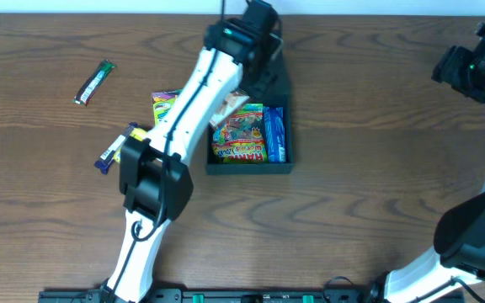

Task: Pack container

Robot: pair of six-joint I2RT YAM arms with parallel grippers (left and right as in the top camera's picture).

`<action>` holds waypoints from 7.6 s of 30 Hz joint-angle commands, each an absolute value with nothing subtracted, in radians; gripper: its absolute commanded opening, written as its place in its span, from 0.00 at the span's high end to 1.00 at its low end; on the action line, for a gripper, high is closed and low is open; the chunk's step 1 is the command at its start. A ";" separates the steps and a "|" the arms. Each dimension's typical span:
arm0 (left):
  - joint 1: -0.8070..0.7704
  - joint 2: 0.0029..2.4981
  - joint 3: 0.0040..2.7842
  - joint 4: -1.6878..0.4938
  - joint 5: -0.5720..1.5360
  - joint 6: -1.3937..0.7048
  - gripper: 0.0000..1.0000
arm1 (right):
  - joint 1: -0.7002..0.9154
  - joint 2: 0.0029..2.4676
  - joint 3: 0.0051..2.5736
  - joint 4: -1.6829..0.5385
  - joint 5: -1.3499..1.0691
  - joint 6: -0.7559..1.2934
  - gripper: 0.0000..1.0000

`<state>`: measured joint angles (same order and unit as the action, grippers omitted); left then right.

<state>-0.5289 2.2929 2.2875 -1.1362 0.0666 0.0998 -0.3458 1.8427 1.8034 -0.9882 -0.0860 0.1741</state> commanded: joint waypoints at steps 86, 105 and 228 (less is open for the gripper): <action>-0.535 2.334 2.025 -1.140 -0.143 -0.467 0.94 | -0.352 1.844 1.806 -1.092 -0.113 0.142 0.31; -0.539 2.258 2.181 -1.150 0.012 -0.373 0.94 | -0.352 1.844 1.806 -1.104 -0.113 0.141 0.31; -0.554 2.246 1.954 -1.124 -0.524 -0.715 0.94 | 0.363 1.852 1.363 -0.757 -0.486 0.153 0.46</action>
